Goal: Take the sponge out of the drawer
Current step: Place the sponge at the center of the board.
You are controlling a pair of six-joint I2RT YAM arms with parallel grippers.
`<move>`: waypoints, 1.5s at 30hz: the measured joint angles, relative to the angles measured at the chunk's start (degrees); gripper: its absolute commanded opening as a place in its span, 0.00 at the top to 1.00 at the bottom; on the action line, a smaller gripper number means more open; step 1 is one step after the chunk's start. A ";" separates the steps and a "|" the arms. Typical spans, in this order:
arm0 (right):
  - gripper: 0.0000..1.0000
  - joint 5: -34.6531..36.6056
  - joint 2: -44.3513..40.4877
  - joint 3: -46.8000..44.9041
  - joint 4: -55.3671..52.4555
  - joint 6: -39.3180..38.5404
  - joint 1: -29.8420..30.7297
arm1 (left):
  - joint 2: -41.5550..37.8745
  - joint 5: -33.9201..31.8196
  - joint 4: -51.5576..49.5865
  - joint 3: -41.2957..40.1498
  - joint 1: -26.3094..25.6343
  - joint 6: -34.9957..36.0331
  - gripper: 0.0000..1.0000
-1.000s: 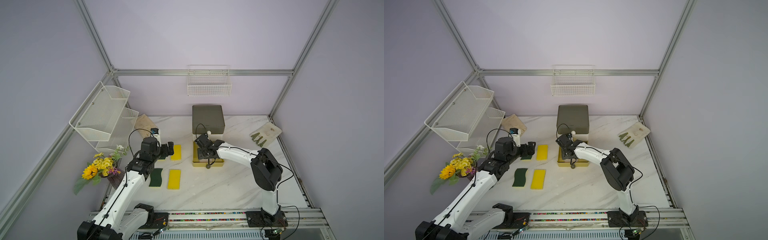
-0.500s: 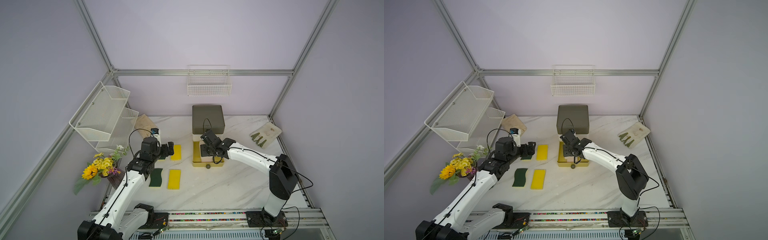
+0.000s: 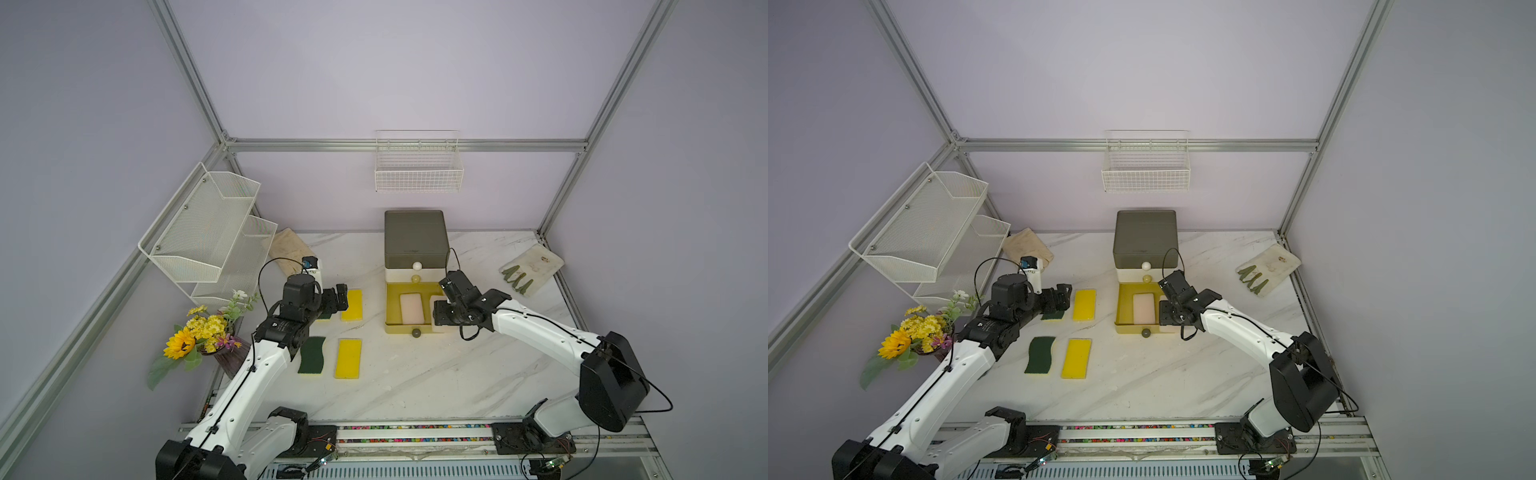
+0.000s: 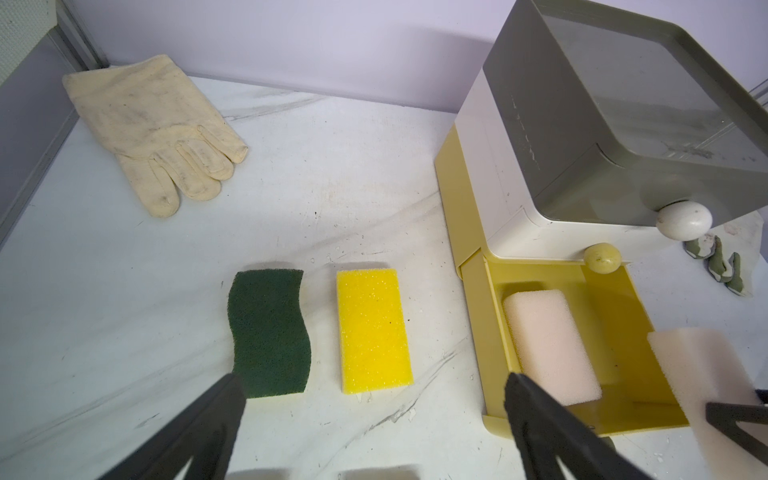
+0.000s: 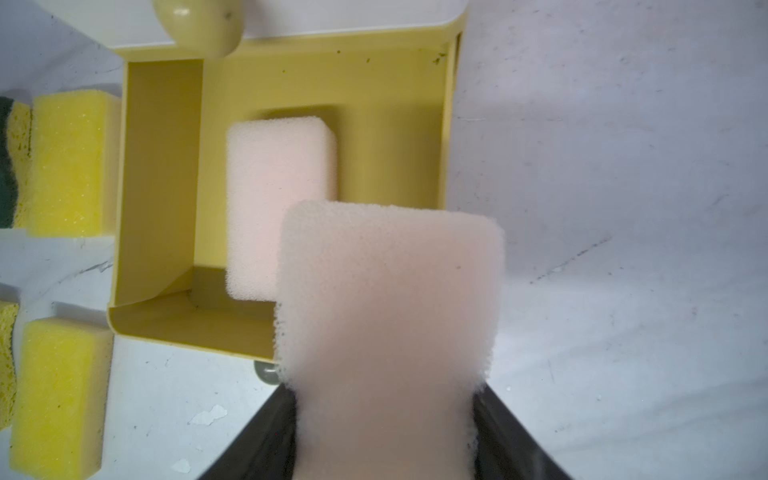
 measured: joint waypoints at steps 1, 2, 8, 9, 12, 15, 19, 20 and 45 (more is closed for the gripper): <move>0.38 0.00 -0.59 -0.20 0.00 -0.46 -1.14 | 0.00 0.00 0.00 0.00 0.00 0.00 0.00; 0.38 -0.04 -1.07 -0.28 0.11 -0.87 -2.45 | 0.00 0.00 0.02 0.00 0.00 0.00 0.00; 0.39 -0.09 -0.68 -0.22 1.38 -4.35 -9.66 | 0.00 0.02 0.02 0.00 0.00 0.00 0.00; 0.39 -0.04 0.00 0.02 1.62 -5.05 -10.56 | 0.00 0.02 0.00 0.00 0.00 0.00 0.00; 0.39 0.20 3.04 1.03 3.04 -7.54 -13.03 | 0.00 0.04 0.00 0.00 0.00 0.00 0.00; 0.39 0.48 6.25 1.88 4.35 -10.38 -15.04 | 0.00 0.15 0.00 0.00 0.00 0.00 0.00; 0.39 0.46 9.88 2.93 6.47 -14.25 -17.05 | 0.00 0.35 0.00 0.00 0.00 0.00 0.00; 0.39 0.46 10.64 3.28 7.02 -15.15 -17.42 | 0.00 0.39 0.00 0.00 0.00 0.00 0.00; 0.35 -1.49 20.06 6.93 12.11 -21.42 -19.93 | 0.00 0.66 0.00 0.00 0.00 0.00 0.00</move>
